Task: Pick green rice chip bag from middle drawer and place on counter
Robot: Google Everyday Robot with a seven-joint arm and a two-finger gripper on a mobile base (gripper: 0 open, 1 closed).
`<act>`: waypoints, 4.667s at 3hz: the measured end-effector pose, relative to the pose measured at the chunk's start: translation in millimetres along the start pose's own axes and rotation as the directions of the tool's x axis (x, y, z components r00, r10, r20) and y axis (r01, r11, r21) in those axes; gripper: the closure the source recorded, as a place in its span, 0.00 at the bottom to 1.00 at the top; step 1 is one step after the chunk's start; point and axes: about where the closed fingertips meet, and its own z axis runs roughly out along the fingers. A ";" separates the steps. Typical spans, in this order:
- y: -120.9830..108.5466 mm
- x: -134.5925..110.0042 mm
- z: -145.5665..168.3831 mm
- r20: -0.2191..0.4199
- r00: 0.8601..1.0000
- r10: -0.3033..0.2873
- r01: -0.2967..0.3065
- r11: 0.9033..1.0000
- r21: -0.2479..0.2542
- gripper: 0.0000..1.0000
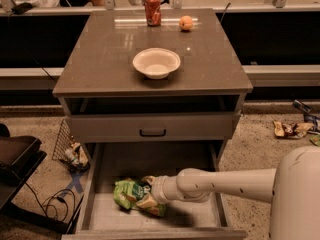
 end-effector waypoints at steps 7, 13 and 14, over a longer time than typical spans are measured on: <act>1.4 -136.8 -204.6 -0.016 0.997 0.071 -0.070 0.997 0.021 1.00; -77.3 -332.3 -375.3 -0.032 0.997 0.066 -0.058 0.979 0.197 1.00; -120.9 -360.9 -402.8 -0.039 0.992 0.120 -0.108 0.967 0.232 1.00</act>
Offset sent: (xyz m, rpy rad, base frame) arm -0.0007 0.0013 -0.0004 0.0009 0.0011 0.0021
